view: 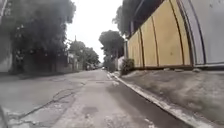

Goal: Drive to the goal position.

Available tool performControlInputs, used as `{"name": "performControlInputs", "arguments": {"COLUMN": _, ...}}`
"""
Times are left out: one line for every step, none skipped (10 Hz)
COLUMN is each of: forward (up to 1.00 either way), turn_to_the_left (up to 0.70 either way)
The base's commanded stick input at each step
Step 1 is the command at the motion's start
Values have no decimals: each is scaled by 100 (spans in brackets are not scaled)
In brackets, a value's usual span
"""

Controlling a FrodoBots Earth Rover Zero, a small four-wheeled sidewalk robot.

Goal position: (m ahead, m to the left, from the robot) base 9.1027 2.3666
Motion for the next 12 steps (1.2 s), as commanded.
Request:
{"name": "performControlInputs", "arguments": {"forward": 70, "turn_to_the_left": 0}}
{"name": "performControlInputs", "arguments": {"forward": 70, "turn_to_the_left": 0}}
{"name": "performControlInputs", "arguments": {"forward": 70, "turn_to_the_left": 0}}
{"name": "performControlInputs", "arguments": {"forward": 70, "turn_to_the_left": 0}}
{"name": "performControlInputs", "arguments": {"forward": 70, "turn_to_the_left": 0}}
{"name": "performControlInputs", "arguments": {"forward": 70, "turn_to_the_left": 0}}
{"name": "performControlInputs", "arguments": {"forward": 70, "turn_to_the_left": 0}}
{"name": "performControlInputs", "arguments": {"forward": 70, "turn_to_the_left": 0}}
{"name": "performControlInputs", "arguments": {"forward": 70, "turn_to_the_left": 18}}
{"name": "performControlInputs", "arguments": {"forward": 70, "turn_to_the_left": 35}}
{"name": "performControlInputs", "arguments": {"forward": 70, "turn_to_the_left": 25}}
{"name": "performControlInputs", "arguments": {"forward": 70, "turn_to_the_left": 0}}
